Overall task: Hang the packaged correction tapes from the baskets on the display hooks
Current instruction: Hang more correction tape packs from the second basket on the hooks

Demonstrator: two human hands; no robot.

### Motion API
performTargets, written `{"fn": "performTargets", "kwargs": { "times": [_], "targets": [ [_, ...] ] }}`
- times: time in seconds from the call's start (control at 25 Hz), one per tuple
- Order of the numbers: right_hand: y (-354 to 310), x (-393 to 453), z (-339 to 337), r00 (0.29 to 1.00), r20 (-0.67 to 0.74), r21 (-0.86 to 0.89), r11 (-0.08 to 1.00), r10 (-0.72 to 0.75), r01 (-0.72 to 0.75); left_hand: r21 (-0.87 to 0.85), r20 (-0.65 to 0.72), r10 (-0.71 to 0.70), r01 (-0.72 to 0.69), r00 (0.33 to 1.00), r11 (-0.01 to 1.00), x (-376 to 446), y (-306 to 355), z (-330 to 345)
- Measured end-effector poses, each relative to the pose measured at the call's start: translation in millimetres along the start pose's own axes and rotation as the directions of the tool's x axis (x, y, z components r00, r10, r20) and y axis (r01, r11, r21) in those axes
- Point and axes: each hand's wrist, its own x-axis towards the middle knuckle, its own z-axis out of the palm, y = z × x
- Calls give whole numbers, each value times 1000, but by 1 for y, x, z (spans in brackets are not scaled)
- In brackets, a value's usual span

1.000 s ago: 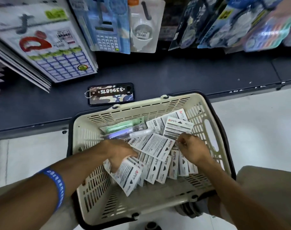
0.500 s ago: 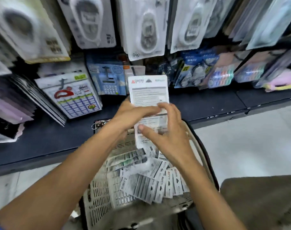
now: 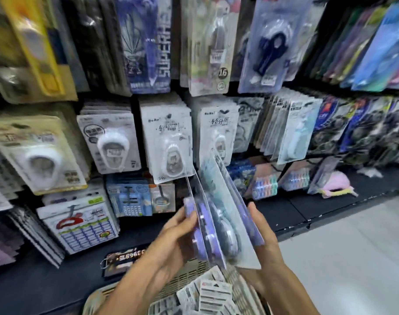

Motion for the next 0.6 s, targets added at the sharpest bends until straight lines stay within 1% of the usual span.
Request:
{"fn": "performTargets", "kwargs": {
  "times": [0.04,0.08,0.12,0.16,0.2,0.24,0.28,0.32,0.36,0.4,0.48,0.52,0.56,0.6],
  "targets": [
    [-6,-6,0,991,126,-46,998,42,-36,-3,1,-36,36,999,999,2,1,1],
    [-14,-4,10,989,146,-96,995,30,-16,-21,-10,-69,69,998,997,3,2,3],
    [-15,0,8,994,112,-173,985,7,13,-64,6,-114,115,993,991,4,2,6],
    [-20,5,7,1000,23,-380,925,-2,10,-107,41,-156,159,987,981,5,3,10],
    [-24,15,0,998,-54,-551,833,34,-58,-127,71,-188,196,980,972,4,3,17],
    [-28,18,-4,995,-98,-660,748,4,-68,-125,85,-207,217,975,968,4,3,23],
    [-32,18,-3,981,-172,-774,629,-91,-77,-131,94,-222,233,971,964,4,2,27],
    [-36,19,-3,969,-201,-825,558,-144,-89,-144,84,-218,229,972,963,5,1,28],
    [-42,16,-2,959,-192,-858,510,-207,-62,-154,76,-216,225,973,962,7,-2,28],
    [-47,14,-5,960,-180,-883,466,-215,-61,-165,54,-209,215,976,963,7,-4,28],
    [-56,9,-12,960,-186,-902,423,-210,-83,-157,53,-189,195,981,968,3,-5,28],
    [-58,7,-18,952,-187,-912,403,-243,-76,-136,56,-173,179,983,974,3,-3,30],
    [-60,8,-21,926,-179,-925,377,-332,-44,-108,50,-155,160,987,981,2,0,36],
    [-60,9,-23,874,-163,-944,329,-458,-4,-73,61,-129,133,990,988,3,0,39]
  ]
}}
